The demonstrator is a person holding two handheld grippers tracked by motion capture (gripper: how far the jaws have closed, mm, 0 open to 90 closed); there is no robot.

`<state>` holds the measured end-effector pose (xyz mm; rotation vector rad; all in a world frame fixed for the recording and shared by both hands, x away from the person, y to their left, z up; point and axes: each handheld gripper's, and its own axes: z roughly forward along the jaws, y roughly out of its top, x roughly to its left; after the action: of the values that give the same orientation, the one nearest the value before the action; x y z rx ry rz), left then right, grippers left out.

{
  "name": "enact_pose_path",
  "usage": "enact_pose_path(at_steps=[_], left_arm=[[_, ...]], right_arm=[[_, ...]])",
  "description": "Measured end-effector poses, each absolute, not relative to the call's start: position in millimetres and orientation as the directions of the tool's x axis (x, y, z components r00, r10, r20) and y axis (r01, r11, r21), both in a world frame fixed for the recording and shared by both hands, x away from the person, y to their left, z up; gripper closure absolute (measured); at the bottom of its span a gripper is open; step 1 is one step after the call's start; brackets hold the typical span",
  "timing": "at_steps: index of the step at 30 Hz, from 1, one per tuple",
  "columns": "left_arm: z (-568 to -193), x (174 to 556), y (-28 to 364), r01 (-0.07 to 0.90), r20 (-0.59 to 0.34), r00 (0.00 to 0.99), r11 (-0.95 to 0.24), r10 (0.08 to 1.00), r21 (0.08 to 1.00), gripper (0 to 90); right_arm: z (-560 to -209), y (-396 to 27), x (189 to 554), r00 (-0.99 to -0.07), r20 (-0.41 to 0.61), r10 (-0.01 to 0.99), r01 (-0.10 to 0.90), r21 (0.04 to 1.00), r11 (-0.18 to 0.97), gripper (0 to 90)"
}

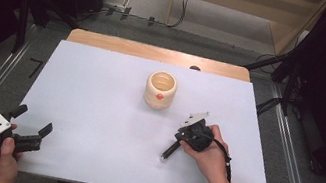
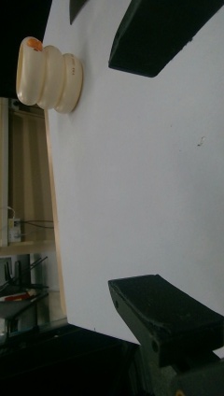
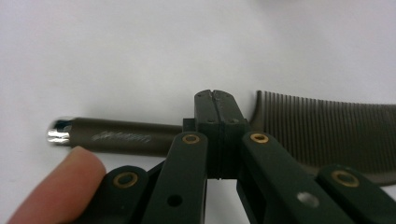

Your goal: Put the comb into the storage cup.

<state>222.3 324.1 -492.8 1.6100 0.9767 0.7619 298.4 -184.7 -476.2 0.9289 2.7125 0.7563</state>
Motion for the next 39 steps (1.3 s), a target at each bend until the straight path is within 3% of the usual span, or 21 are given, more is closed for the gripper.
enact_pose_path(at_steps=[8, 15, 39], left_arm=[[-493, 222, 324, 0.213, -0.002, 0.463, -0.109, 0.886, 0.971, 0.0], [-492, 221, 324, 0.212, -0.006, 0.466, -0.105, 0.885, 0.972, 0.0], [-492, 222, 324, 0.212, -0.003, 0.460, -0.106, 0.888, 0.971, 0.0]], right_arm=[[-478, -154, 278, -0.851, 0.003, 0.526, 0.451, 0.519, 0.726, 88.7], [-485, -151, 274, -0.854, 0.010, 0.520, 0.456, 0.496, 0.739, 88.7], [-491, -203, 263, -0.798, 0.003, 0.602, 0.536, 0.459, 0.708, 88.6]])
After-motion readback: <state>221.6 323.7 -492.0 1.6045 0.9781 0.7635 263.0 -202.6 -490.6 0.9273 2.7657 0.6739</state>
